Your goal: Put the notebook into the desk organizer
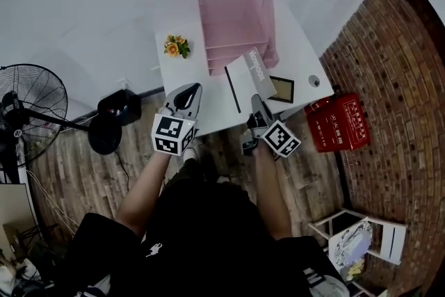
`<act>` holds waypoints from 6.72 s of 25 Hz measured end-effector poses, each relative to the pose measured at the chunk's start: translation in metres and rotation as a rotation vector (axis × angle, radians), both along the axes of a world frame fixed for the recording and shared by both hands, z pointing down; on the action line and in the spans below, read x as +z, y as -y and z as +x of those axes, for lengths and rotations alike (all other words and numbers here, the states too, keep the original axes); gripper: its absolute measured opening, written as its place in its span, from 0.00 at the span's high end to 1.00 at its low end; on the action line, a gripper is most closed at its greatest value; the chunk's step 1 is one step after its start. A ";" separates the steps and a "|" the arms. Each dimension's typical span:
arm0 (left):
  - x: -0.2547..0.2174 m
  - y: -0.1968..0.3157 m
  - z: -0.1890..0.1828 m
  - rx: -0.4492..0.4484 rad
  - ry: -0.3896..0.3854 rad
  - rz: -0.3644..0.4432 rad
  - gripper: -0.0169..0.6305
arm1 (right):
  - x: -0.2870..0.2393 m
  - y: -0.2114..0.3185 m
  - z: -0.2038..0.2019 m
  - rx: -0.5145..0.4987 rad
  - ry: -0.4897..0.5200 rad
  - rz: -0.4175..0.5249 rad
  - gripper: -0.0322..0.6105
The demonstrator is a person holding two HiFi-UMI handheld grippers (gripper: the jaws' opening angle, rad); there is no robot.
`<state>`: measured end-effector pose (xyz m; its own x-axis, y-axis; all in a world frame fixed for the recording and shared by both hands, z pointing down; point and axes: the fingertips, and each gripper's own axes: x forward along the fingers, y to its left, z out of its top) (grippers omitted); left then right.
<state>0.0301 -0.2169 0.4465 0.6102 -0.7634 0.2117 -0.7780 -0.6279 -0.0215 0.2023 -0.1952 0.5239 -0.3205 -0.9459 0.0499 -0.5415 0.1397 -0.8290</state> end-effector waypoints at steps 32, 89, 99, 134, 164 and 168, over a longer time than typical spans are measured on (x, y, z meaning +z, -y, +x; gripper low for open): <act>0.017 0.026 -0.016 0.011 0.070 -0.034 0.97 | 0.034 0.074 -0.023 0.049 0.456 -0.019 0.93; 0.040 0.062 -0.031 -0.033 -0.034 -0.097 0.97 | 0.070 0.109 -0.021 0.000 -0.233 -0.107 0.68; 0.044 0.054 -0.008 -0.111 -0.022 -0.074 0.97 | 0.046 0.100 -0.028 -0.056 -0.859 0.049 0.65; 0.041 0.059 -0.012 -0.169 0.053 -0.059 0.97 | 0.054 0.139 -0.043 -0.070 -0.993 0.050 0.61; 0.041 0.078 -0.044 -0.235 0.053 -0.072 0.97 | 0.054 0.183 -0.069 -0.091 -0.981 0.043 0.61; 0.040 0.077 -0.047 -0.246 0.057 -0.070 0.97 | 0.056 0.187 -0.067 -0.089 -0.982 0.047 0.61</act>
